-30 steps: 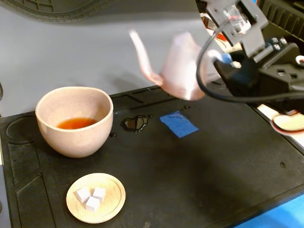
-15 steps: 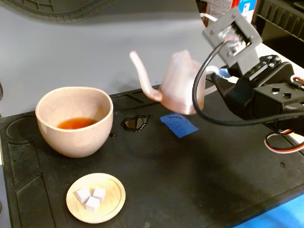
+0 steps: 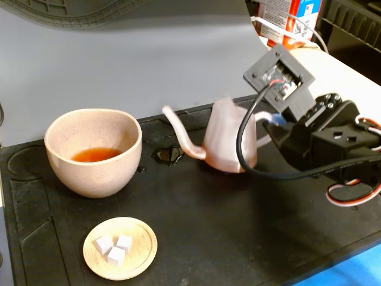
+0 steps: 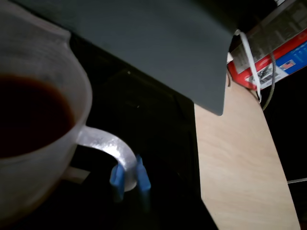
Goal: Pick up a kettle and pour liquid into a cup.
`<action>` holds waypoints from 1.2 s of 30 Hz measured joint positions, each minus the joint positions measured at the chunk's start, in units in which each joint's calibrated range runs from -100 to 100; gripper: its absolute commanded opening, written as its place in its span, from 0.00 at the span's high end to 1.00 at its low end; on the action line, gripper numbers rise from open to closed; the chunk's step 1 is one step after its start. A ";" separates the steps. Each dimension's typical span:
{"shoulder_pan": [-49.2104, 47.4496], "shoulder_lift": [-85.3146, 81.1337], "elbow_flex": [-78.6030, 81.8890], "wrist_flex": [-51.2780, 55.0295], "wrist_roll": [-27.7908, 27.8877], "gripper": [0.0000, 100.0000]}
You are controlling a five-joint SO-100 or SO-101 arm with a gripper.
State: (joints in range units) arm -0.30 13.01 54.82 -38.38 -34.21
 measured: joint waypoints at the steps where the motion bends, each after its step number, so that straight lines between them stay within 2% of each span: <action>1: 0.00 0.60 0.00 -1.05 0.00 0.99; 7: 0.00 5.31 -0.58 -7.00 0.00 0.99; 12: 0.91 5.39 -2.73 -7.00 2.51 0.99; 36: 1.13 11.13 -8.47 -7.00 2.57 0.99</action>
State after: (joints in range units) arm 0.83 24.14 46.35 -45.38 -31.64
